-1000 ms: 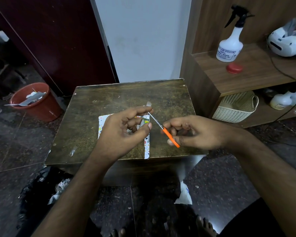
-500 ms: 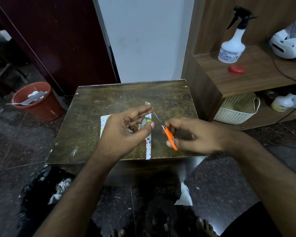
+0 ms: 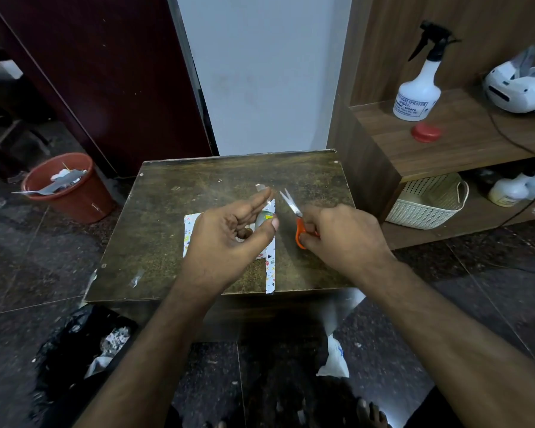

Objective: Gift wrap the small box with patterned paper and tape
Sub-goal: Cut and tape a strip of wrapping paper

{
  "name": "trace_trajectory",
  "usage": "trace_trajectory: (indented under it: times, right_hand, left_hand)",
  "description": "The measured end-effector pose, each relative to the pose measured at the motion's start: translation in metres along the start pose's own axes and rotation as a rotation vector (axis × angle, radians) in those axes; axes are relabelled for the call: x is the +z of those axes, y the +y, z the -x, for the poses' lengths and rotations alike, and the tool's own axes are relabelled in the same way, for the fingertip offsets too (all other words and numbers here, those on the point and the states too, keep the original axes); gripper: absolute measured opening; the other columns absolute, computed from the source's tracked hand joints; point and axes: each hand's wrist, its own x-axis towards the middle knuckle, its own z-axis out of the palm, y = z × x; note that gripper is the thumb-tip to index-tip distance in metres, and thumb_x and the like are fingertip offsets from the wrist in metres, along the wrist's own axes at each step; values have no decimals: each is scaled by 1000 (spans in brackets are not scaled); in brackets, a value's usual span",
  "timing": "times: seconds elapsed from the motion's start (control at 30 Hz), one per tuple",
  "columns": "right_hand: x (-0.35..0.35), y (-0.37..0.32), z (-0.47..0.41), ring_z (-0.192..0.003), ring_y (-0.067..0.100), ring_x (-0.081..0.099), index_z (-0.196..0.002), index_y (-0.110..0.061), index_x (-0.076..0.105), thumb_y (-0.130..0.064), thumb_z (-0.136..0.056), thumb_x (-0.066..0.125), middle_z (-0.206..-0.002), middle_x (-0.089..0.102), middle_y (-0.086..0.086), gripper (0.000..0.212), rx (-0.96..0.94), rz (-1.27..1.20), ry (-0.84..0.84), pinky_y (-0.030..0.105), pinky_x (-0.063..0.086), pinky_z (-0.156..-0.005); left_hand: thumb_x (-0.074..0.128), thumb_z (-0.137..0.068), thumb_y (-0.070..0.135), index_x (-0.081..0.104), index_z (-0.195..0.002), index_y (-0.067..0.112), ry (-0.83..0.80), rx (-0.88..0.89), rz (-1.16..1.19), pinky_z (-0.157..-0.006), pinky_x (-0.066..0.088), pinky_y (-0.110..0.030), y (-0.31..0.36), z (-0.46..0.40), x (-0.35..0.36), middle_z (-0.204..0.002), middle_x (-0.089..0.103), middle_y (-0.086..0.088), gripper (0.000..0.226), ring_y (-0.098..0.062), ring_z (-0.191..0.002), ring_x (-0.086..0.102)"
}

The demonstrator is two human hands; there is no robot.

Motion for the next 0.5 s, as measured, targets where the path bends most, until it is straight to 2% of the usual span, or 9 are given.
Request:
trace_trajectory:
  times: [0.1,0.2,0.27,0.33,0.4,0.5]
  right_hand:
    - [6,-13,-3,-104,27,65,-109,-28,65,-43,-98,58,-103,70,2,20,20,75,22,33,36,-71]
    - [11,-24,-5,-107,25,66,-110,-24,70,-33,-100,56,-110,70,1,19,30,150,18,33,42,-75]
    - [11,-28,-5,-110,25,65,-112,-21,69,-29,-102,55,-114,68,2,19,24,169,15,34,47,-81]
    - [10,-29,-4,-115,25,61,-116,-22,68,-25,-103,52,-119,65,3,21,-15,184,-1,35,49,-86]
    - [11,-29,-2,-118,24,57,-120,-24,67,-23,-104,51,-122,60,2,22,-48,165,-30,36,47,-85]
    - [12,-24,-4,-108,24,58,-113,-23,68,-28,-104,52,-108,56,0,18,-63,8,32,34,43,-74]
  left_hand:
    - [76,-86,19,65,-126,40,11,0,-21,-100,56,-53,0,1,1,-133,69,12,47,-8,-123,67]
    - [76,-85,23,65,-126,39,22,9,-65,-85,59,-47,-1,1,2,-115,74,25,45,-11,-100,67]
    - [77,-86,22,66,-126,39,24,18,-94,-76,56,-38,-1,1,1,-106,73,33,45,-12,-90,62]
    - [79,-90,14,68,-130,30,29,13,-106,-74,51,-26,-2,1,0,-105,71,36,45,-6,-93,66]
    - [78,-91,10,68,-133,22,44,11,-128,-73,50,-17,-4,1,-2,-107,71,35,45,3,-97,67]
    - [77,-92,12,67,-135,23,74,29,-168,-70,50,-14,0,2,-2,-101,77,18,46,7,-75,59]
